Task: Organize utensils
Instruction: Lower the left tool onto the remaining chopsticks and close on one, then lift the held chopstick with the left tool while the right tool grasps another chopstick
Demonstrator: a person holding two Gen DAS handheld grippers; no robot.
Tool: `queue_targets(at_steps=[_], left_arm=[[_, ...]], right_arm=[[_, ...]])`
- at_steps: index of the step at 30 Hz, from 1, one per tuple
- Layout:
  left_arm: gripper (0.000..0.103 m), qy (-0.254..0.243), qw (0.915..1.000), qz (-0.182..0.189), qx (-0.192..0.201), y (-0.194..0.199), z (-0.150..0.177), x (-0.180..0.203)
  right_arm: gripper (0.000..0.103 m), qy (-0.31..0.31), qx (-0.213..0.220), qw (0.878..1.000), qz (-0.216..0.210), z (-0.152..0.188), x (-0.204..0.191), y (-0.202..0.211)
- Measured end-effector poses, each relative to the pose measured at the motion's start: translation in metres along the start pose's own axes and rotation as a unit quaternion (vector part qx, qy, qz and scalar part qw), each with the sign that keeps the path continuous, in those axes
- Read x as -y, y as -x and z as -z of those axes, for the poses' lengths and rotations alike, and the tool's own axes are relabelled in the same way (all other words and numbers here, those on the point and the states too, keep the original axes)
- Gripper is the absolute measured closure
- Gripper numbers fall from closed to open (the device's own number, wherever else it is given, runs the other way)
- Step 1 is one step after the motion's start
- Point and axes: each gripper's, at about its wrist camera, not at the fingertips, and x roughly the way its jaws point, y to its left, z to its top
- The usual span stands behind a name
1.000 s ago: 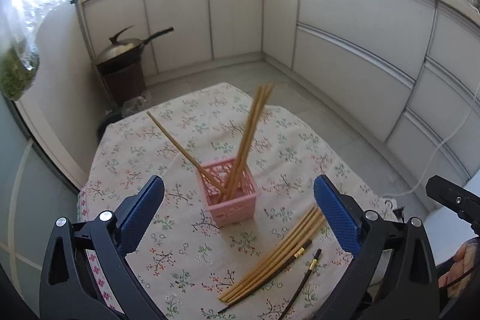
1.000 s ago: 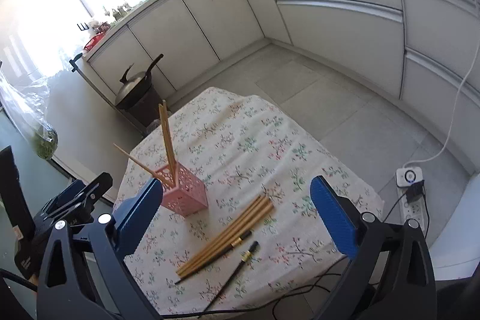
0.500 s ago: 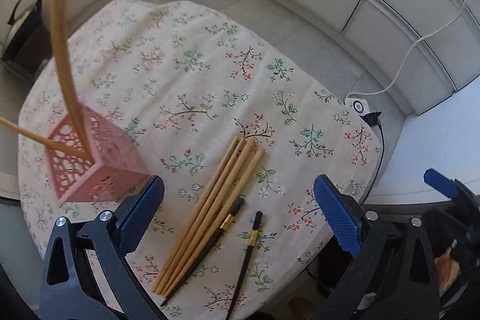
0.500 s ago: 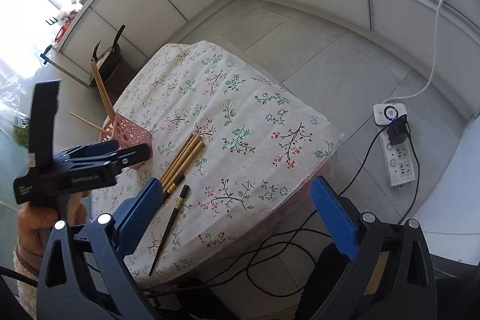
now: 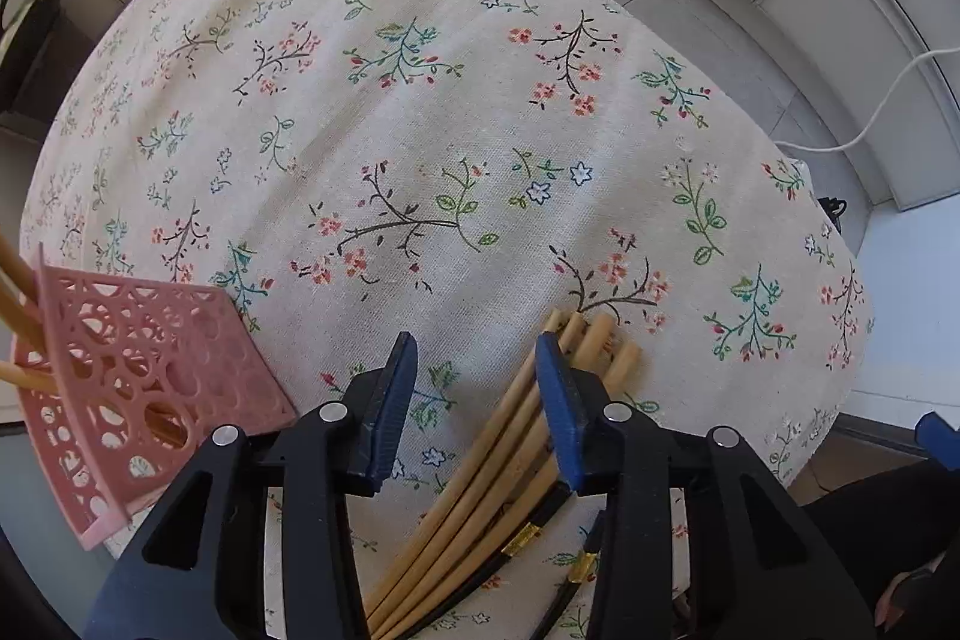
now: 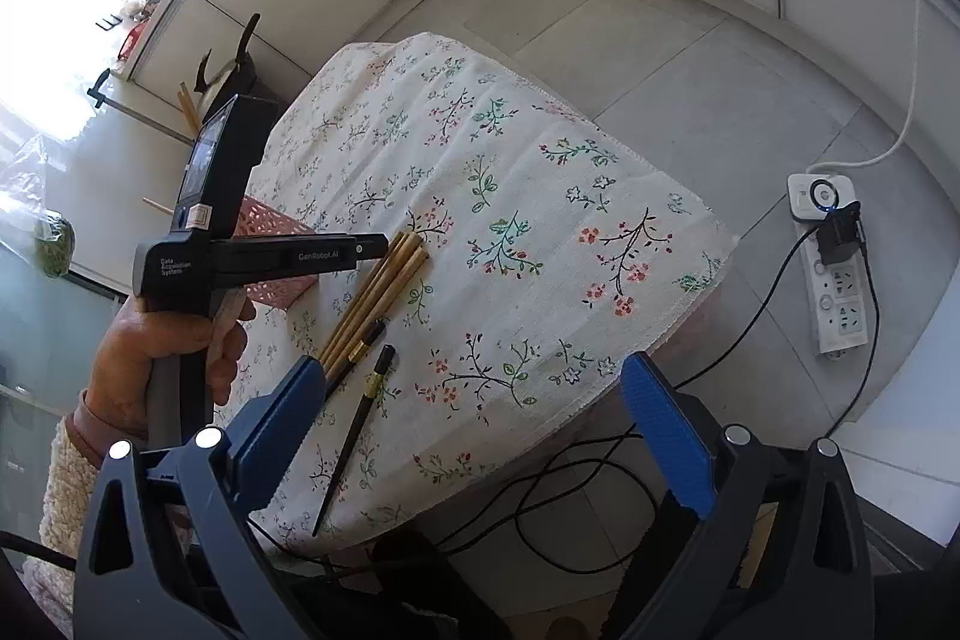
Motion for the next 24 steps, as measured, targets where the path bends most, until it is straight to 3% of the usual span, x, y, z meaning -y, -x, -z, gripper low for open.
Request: queue_targets(at_steps=[5, 13, 18, 24], left_arm=[[0.064, -0.003, 0.9999, 0.009, -0.007, -0.005, -0.002, -0.003], [0.089, -0.038, 0.9993, 0.001, -0.001, -0.012, -0.003, 0.008], [0.095, -0.048, 0.9981, -0.007, 0.038, -0.004, 0.005, 0.004], [0.096, -0.061, 0.9928, -0.011, 0.102, 0.043, 0.036, -0.005]], right_arm=[[0.007, -0.009, -0.006, 1.000, 0.002, -0.001, 0.004, -0.003], [0.007, -0.037, -0.012, 0.999, 0.002, -0.003, 0.013, -0.005], [0.007, -0.059, -0.016, 0.998, 0.019, -0.006, 0.014, -0.011], [0.007, -0.096, -0.019, 0.995, 0.034, -0.021, -0.001, -0.031]])
